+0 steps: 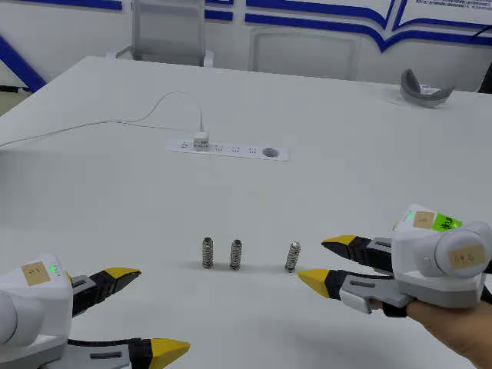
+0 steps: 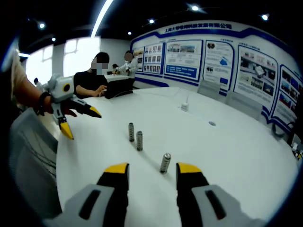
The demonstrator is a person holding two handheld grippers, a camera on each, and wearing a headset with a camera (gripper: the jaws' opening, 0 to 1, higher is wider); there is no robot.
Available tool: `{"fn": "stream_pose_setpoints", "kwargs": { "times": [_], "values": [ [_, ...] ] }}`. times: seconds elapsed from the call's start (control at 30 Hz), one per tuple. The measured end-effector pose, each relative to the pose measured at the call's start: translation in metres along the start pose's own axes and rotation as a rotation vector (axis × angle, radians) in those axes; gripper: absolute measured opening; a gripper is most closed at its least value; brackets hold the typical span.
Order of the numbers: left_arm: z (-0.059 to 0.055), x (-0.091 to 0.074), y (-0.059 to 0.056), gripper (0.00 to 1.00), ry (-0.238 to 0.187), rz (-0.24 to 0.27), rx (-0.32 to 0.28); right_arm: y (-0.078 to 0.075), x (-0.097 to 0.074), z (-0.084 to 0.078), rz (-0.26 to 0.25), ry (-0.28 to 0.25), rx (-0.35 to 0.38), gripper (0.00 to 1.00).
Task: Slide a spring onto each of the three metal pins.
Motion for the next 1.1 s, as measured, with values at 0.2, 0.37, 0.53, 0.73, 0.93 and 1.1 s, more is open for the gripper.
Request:
{"fn": "stream_pose_setpoints", "kwargs": {
  "times": [0.2,0.37,0.53,0.73,0.93,1.1],
  "values": [
    [-0.002,0.000,0.002,0.78,0.003,0.004,-0.004,0.001,-0.010,-0.016,-0.018,0.010,0.024,0.47],
    [-0.005,0.000,0.004,0.78,0.005,0.005,-0.015,0.003,-0.018,-0.025,-0.029,0.011,0.023,0.50],
    [-0.006,-0.001,0.004,0.78,0.008,0.007,-0.015,0.005,-0.023,-0.029,-0.041,-0.001,0.040,0.52],
    [-0.007,-0.001,0.004,0.78,0.006,0.011,-0.019,0.008,-0.023,-0.032,-0.038,-0.004,0.045,0.54],
    [-0.009,-0.002,0.003,0.78,0.010,0.015,-0.020,0.010,-0.021,-0.032,-0.037,-0.012,0.056,0.55],
    [-0.010,-0.002,0.003,0.78,0.011,0.017,-0.024,0.010,-0.020,-0.032,-0.034,-0.017,0.060,0.55]
  ]
}}
Point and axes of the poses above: the centre of the closed fingertips' face, and the gripper's own axes: x roughly forward along the fingers, y roughly to its left, z roughly out of its top, the point moved 7 cm from there along -x, roughly backward along the fingers, and after that the axes turned 14 degrees about -x, right-handed, at the moved point
